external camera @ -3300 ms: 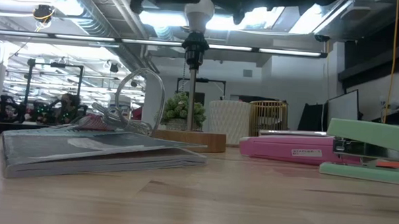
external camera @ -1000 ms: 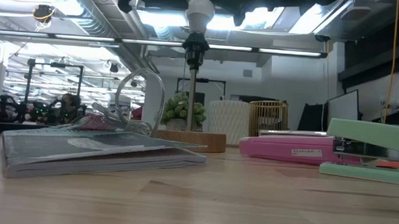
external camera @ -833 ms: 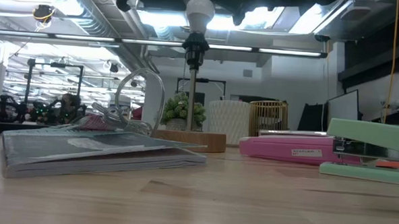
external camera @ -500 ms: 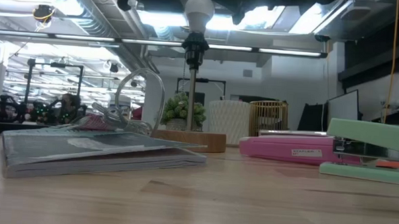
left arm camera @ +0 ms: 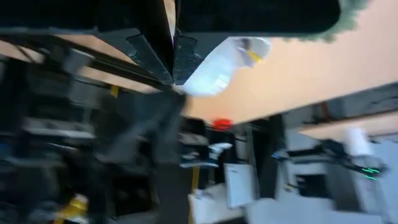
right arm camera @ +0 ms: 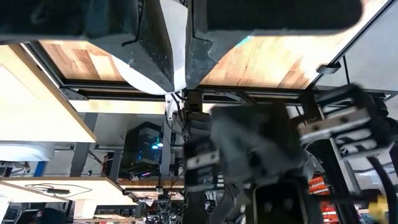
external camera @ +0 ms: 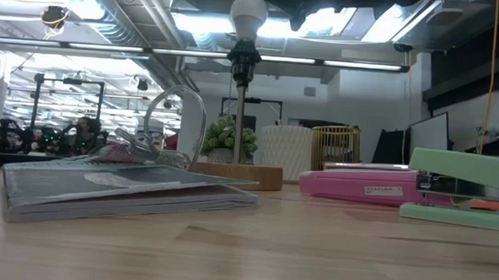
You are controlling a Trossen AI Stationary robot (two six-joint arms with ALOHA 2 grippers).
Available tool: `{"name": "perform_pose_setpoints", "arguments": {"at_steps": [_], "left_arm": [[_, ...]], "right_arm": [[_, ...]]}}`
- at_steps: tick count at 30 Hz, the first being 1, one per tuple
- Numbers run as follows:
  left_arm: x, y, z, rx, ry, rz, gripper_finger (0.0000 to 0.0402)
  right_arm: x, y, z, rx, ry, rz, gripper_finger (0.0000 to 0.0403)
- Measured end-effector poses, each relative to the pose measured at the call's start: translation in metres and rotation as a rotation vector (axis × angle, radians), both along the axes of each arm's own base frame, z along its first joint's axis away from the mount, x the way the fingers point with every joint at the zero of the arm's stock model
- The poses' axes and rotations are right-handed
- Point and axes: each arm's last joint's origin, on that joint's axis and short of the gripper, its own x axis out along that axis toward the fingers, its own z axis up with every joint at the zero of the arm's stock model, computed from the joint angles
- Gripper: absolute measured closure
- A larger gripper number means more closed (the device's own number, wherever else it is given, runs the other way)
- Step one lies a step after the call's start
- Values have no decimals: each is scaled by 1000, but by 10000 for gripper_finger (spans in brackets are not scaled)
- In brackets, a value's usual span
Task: Screw lightbulb
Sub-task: Insert the lightbulb into the lamp
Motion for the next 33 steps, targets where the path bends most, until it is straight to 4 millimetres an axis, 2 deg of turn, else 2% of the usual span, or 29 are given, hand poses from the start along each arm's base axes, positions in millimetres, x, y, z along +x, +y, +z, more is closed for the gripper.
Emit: {"name": "perform_pose_setpoints", "arguments": {"at_steps": [4, 9, 15, 33], "left_arm": [[3, -3, -11, -52, 24, -84, 400], [11, 0, -23, -70, 50, -80, 400], [14, 9, -25, -70, 52, -31, 400], [11, 14, -25, -35, 75, 141, 400]], "right_arm": [[0, 0, 0, -1, -3, -1, 359], [0, 0, 0, -1, -5, -2, 359], [0, 0, 0, 0, 2, -6, 359], [-1, 0, -1, 4, 18, -1, 359]]}}
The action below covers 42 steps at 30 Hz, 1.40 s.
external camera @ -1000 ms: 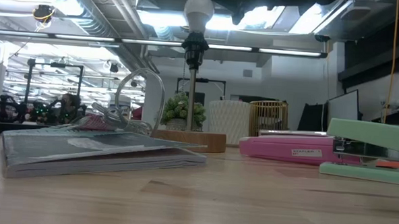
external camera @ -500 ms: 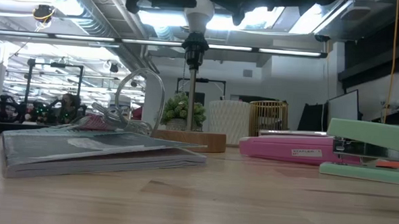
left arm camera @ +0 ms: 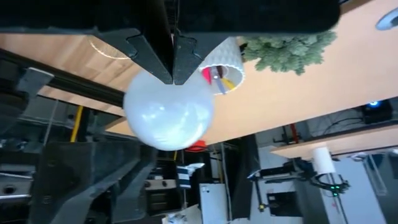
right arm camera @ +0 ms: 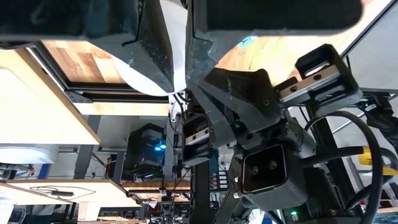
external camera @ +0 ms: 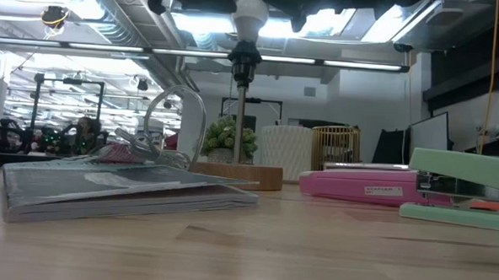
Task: Screw lightbulb
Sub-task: Insert the lightbulb into the lamp
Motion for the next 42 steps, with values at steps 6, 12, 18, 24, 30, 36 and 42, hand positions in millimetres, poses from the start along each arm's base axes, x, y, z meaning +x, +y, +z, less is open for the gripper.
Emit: {"name": "perform_pose_setpoints", "arguments": {"at_steps": [6, 12, 18, 24, 30, 36, 42], "left_arm": [[2, 12, 0, 10, 11, 46, 400], [4, 21, 0, 16, 20, 75, 400], [3, 18, 0, 12, 15, 64, 400], [2, 10, 0, 12, 14, 41, 400], [1, 6, 0, 12, 14, 32, 400], [1, 5, 0, 12, 14, 30, 400], [1, 5, 0, 12, 14, 32, 400]], "right_arm": [[0, 0, -1, 8, 12, 3, 359], [0, 1, -6, 17, 47, 4, 359], [0, 1, -6, 17, 43, 4, 359], [0, 1, -5, 16, 40, 6, 359], [0, 1, -5, 16, 37, 10, 359], [0, 2, -4, 22, 32, 53, 359], [-1, 3, -4, 28, 40, 80, 359]]}}
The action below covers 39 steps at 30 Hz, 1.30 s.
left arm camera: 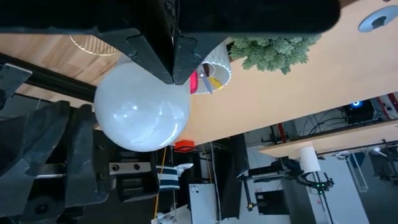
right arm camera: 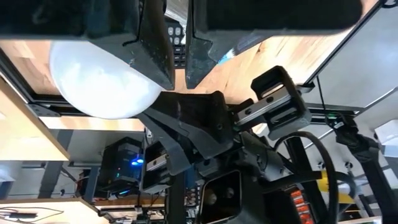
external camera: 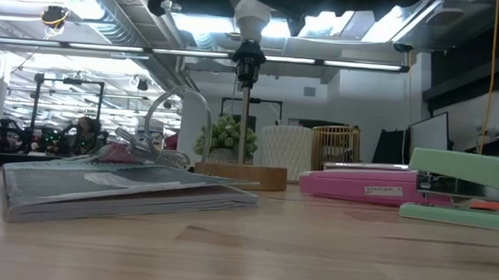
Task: Screw lightbulb
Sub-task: Insert the lightbulb into the lamp
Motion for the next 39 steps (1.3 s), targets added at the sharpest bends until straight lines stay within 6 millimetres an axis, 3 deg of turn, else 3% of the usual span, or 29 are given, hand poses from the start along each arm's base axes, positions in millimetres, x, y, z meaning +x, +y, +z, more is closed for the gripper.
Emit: {"name": "perform_pose_setpoints", "arguments": {"at_steps": [12, 19, 24, 29, 39], "left_arm": [[0, 0, 0, 1, 3, 0, 400], [0, 0, -1, 5, 16, 1, 400], [-1, -3, -2, 4, 18, -9, 400], [-4, -15, -2, 5, 15, -26, 400], [-1, -18, -2, -58, -41, -160, 400]], "right_arm": [[-2, 1, 0, 8, 16, 24, 359], [-14, 3, 17, -21, -43, 24, 359], [-20, 0, 26, -117, -84, -107, 359], [-16, -5, 21, -204, -61, -241, 359], [-2, -8, 9, -222, -54, -263, 359]]}}
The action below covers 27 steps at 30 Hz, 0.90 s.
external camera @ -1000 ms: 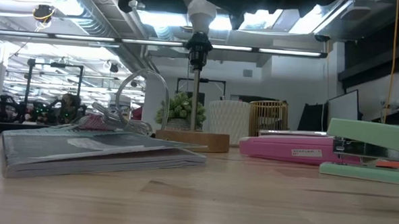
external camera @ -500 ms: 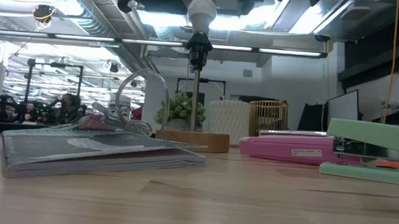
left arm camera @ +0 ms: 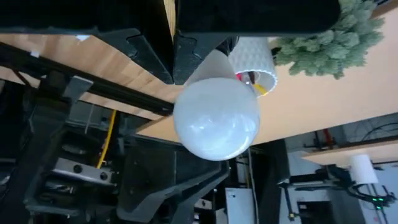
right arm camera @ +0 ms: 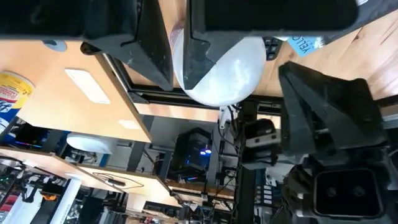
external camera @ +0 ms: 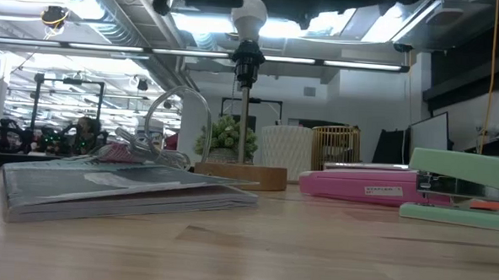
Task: Screw lightbulb
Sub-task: Insert the lightbulb into the lamp
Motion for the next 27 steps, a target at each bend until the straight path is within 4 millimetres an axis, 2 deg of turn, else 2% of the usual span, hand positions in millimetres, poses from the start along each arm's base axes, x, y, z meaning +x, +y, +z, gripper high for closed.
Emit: {"name": "perform_pose_setpoints", "arguments": {"at_steps": [11, 27], "left_arm": [[4, 16, 0, 10, 14, 37, 400], [4, 18, -1, 28, 34, 71, 400]], "right_arm": [[0, 0, -2, 7, 26, -3, 359], [-1, 2, -5, 113, 60, 76, 359]]}}
